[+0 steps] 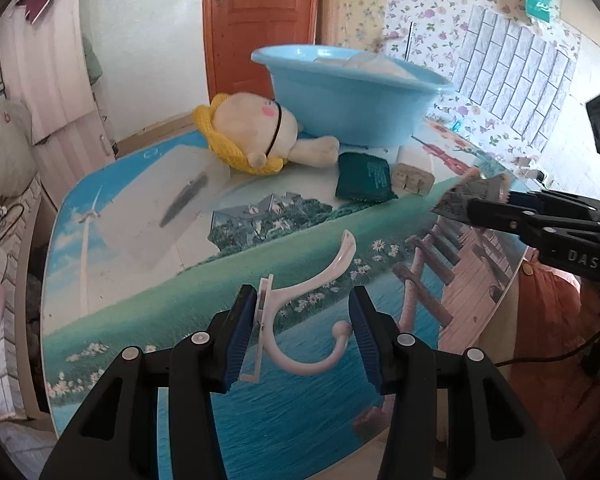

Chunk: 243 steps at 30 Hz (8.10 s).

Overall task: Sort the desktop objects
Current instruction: 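Lift the hook with the left tool while the right tool lifts the packet toward the basin, then lower the hook and packet into the blue basin and open both tools, then grasp the clear plastic box with the left tool while the right tool grasps the white charger plug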

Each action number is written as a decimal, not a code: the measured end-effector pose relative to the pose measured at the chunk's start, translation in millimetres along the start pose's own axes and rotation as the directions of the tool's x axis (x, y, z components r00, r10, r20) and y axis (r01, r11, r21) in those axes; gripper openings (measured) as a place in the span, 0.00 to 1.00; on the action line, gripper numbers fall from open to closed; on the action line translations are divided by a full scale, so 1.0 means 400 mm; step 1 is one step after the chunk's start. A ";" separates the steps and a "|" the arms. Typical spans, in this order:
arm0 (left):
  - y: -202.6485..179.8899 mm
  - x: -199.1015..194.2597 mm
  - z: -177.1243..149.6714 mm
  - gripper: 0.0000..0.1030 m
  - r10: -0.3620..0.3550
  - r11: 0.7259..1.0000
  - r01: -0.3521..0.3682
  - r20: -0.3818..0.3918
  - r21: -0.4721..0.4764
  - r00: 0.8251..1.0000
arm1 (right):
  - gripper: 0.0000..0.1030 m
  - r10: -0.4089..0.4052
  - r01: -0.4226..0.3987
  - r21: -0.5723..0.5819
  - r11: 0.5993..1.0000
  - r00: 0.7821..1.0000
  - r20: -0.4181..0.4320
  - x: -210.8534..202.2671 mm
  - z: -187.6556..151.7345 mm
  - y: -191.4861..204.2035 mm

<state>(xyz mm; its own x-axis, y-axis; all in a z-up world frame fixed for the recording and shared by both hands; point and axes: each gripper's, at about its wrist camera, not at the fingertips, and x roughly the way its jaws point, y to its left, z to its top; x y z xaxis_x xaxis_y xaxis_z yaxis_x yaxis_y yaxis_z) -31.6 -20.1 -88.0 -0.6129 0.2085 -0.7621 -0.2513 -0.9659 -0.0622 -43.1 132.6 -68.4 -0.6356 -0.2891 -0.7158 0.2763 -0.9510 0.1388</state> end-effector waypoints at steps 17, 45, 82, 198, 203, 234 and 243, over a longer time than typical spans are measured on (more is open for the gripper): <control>-0.010 0.015 -0.009 0.46 0.067 0.998 -0.067 0.012 0.000 0.998 | 0.39 -0.028 0.027 -0.027 0.999 0.999 -0.025 0.017 -0.034 -0.020; 0.003 0.004 0.005 0.22 0.055 0.998 -0.054 0.070 -0.016 0.996 | 0.35 -0.027 0.029 -0.051 0.998 0.998 0.048 0.002 -0.025 -0.004; -0.026 -0.026 -0.027 0.46 0.039 0.997 -0.046 0.093 0.067 0.995 | 0.36 0.000 0.002 -0.035 0.999 0.999 0.044 0.002 -0.026 -0.011; 0.179 0.023 0.113 0.92 0.149 0.979 -0.142 0.037 -0.148 0.988 | 0.64 -0.042 0.039 0.078 0.996 0.998 0.037 0.042 0.130 -0.110; 0.209 0.040 0.110 0.92 0.168 0.975 -0.164 0.016 -0.148 0.986 | 0.65 -0.037 0.036 0.058 0.998 0.999 0.006 0.070 0.127 -0.102; 0.238 0.116 0.146 0.81 0.101 0.994 -0.101 0.000 -0.028 0.995 | 0.74 0.003 -0.008 -0.056 0.998 0.996 -0.090 0.176 0.131 -0.046; 0.221 0.078 0.113 0.67 0.090 0.996 -0.090 -0.006 -0.017 0.996 | 0.62 0.016 -0.020 -0.052 0.998 0.997 -0.081 0.166 0.115 -0.040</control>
<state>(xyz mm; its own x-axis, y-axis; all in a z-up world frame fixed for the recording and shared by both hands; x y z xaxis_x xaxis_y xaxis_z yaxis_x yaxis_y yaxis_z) -106.9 -91.9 -88.1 -0.6283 0.1194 -0.7688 -0.1818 -0.9833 -0.0041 -122.8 123.4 -86.8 -0.5705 -0.2947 -0.7666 0.3260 -0.9380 0.1180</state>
